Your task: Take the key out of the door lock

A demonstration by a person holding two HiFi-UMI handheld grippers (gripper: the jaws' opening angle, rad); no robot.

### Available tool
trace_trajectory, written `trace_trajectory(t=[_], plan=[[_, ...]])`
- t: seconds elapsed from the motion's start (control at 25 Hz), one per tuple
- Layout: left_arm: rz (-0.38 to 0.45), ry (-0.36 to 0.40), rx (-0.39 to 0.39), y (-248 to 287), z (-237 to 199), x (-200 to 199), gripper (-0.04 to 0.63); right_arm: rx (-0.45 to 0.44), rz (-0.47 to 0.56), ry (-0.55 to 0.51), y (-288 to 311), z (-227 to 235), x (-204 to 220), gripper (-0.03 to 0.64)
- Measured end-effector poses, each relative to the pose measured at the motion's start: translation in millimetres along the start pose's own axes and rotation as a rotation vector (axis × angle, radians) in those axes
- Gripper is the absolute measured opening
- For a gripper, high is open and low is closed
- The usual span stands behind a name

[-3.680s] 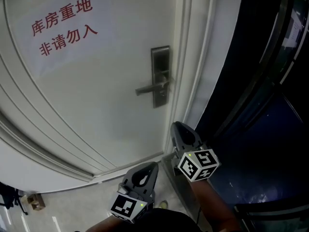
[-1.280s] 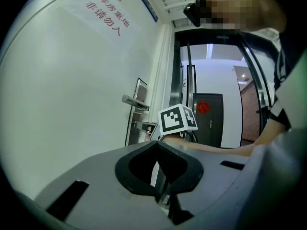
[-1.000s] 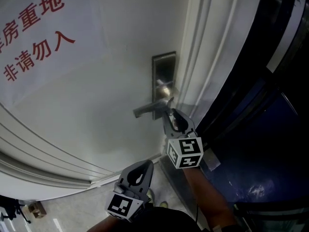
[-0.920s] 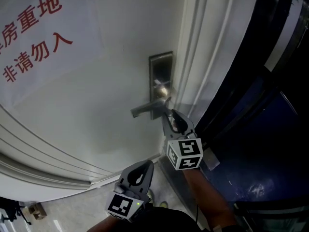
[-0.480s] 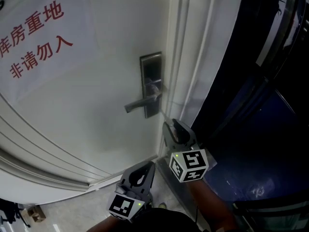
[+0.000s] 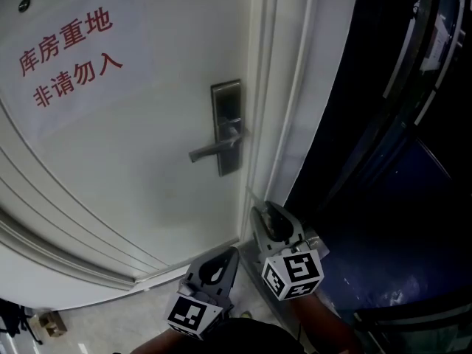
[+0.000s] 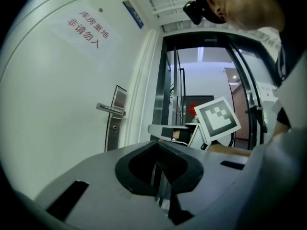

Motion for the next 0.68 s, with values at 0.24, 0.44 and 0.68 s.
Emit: trace_trajectory(t=[0.24, 0.44, 0.68], plan=[[0.009, 0.013, 0.001, -2.1, 10.1, -5.9, 0.006, 0.000, 0.003, 0.008, -14.2, -1.5, -1.4, 0.120], [0.015, 0.018, 0.000, -3.5, 12.7, -8.4, 0.006, -0.002, 0.001, 0.007, -15.0, -2.7, -0.1, 0.120], [0.016, 0.016, -0.006, -4.1, 11.3, -8.4, 0.006, -0.002, 0.001, 0.006, -14.0, -2.3, 1.1, 0.120]])
Point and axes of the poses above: the fingertips, and each gripper's own axes: y forward along the fingers, z to its right, x out of its underside, the point moved 2 cm from there along -y, backward along the fingers, and after that the axes turned 8 degrees about y, right-handed, at the moved point
